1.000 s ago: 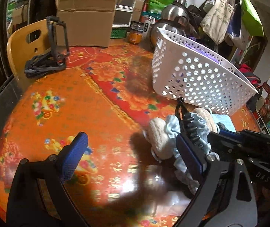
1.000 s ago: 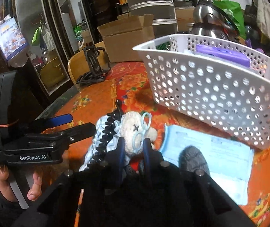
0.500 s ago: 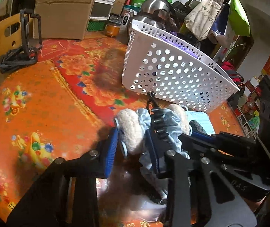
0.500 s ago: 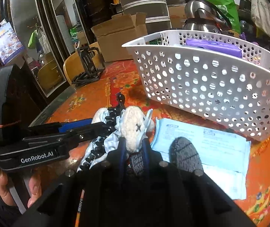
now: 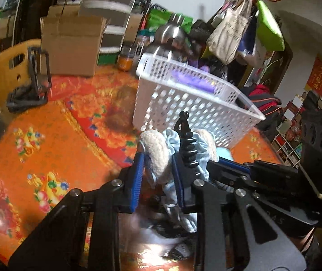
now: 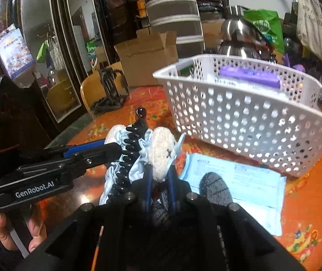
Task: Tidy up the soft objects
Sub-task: 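Carry the plush toy and clip with both tools into the white basket and release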
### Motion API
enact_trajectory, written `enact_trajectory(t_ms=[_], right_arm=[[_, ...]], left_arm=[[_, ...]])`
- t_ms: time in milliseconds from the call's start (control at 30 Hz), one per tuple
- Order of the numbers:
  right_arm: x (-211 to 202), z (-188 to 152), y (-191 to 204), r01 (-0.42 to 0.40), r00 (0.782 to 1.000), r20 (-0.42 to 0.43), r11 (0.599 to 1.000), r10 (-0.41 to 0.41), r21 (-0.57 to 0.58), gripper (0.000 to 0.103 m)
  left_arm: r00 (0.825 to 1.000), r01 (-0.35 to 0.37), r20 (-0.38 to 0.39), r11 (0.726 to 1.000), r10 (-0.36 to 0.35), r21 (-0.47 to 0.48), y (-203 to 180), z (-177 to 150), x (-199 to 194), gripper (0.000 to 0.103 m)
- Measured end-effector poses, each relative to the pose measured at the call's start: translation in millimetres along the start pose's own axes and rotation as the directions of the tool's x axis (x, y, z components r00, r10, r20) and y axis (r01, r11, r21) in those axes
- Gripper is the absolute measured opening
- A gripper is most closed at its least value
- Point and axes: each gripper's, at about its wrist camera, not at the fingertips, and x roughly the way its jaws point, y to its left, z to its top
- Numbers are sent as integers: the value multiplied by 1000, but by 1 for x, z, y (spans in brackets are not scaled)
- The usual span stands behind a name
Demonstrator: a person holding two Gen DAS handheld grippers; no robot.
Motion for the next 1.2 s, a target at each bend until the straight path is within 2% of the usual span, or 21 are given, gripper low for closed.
enact_trajectory(t_ms=[200, 400, 600, 733, 900, 1033, 1200], right_arm=[[-46, 11, 10, 18, 995, 99, 999, -15, -34, 11], [-86, 30, 10, 56, 985, 168, 996, -45, -62, 11], [-110, 65, -8, 112, 973, 212, 991, -96, -67, 11], [-118, 93, -35, 139, 967, 219, 989, -128, -39, 11], [-118, 124, -77, 198, 960, 204, 980, -193, -6, 11], [-112, 135, -104, 250, 951, 185, 968, -246, 5, 11], [-95, 136, -138, 269, 952, 141, 963, -271, 31, 11]], left_arm=[[996, 28, 88, 999, -32, 44, -22, 13, -41, 23], [987, 62, 141, 994, -74, 86, -50, 37, -68, 23], [981, 108, 151, 988, -124, 108, -83, 85, -70, 23], [977, 134, 147, 982, -154, 136, -111, 122, -60, 23], [978, 165, 107, 976, -181, 138, -143, 163, -28, 23], [984, 155, 68, 975, -167, 158, -168, 184, 8, 23], [988, 147, 20, 975, -153, 168, -189, 196, 56, 23]])
